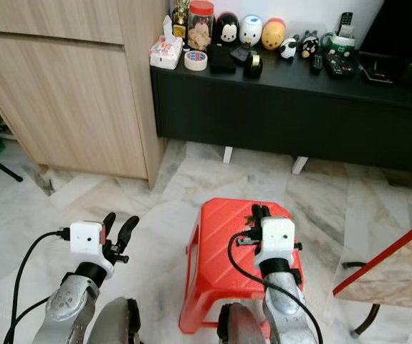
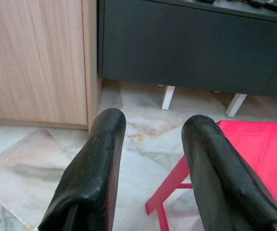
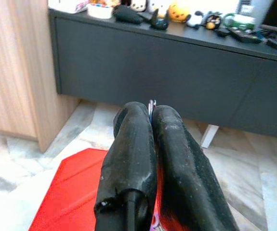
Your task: Hang keys on a hook
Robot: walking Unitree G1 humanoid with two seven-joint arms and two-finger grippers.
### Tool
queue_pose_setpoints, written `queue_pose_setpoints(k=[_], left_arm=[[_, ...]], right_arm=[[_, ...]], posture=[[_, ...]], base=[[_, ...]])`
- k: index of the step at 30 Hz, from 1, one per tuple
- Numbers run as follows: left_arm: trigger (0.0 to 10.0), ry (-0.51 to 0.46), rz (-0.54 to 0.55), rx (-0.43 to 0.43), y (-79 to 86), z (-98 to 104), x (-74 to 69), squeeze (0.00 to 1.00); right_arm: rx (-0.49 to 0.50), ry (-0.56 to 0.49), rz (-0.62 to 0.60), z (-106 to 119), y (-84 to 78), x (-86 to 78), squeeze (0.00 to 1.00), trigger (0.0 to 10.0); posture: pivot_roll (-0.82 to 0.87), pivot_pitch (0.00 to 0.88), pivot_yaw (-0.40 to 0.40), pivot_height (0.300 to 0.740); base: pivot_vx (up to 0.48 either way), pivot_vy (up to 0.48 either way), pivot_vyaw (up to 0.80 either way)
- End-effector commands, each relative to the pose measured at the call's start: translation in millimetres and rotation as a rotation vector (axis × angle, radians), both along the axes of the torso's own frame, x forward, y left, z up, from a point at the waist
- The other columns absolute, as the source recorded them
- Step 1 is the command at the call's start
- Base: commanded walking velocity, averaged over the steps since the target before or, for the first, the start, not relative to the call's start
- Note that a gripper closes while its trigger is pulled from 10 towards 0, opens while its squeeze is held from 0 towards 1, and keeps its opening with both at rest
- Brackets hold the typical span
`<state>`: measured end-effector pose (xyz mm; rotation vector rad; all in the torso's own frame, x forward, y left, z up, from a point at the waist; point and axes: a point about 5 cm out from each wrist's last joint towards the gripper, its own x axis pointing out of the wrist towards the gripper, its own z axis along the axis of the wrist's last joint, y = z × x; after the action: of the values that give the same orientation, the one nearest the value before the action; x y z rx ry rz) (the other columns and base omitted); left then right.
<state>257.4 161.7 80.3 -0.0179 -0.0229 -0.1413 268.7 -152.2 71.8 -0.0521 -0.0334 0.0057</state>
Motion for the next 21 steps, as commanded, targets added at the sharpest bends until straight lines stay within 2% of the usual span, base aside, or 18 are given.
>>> queue_pose_setpoints(k=[1, 16, 21], left_arm=[[10.0, 0.013, -0.006, 0.003, -0.9, -3.7, -2.1, 0.00], [10.0, 0.009, -0.003, 0.003, -0.1, -2.3, -1.3, 0.00], [10.0, 0.016, 0.004, 0.007, 0.8, -3.5, -1.1, 0.00]], right_arm=[[0.017, 0.015, -0.022, -2.0, -3.9, -1.8, 0.00, 10.0], [0.020, 0.032, -0.015, -3.4, -4.3, -0.8, 0.00, 10.0], [0.017, 0.026, -0.020, -3.0, -7.7, -1.0, 0.00, 10.0]], posture=[[0.08, 0.049, -0.107, 0.614], [0.08, 0.069, -0.108, 0.614], [0.07, 0.072, -0.107, 0.614]], base=[[-0.330, 0.000, 0.00], [-0.320, 0.000, 0.00], [0.000, 0.000, 0.00]])
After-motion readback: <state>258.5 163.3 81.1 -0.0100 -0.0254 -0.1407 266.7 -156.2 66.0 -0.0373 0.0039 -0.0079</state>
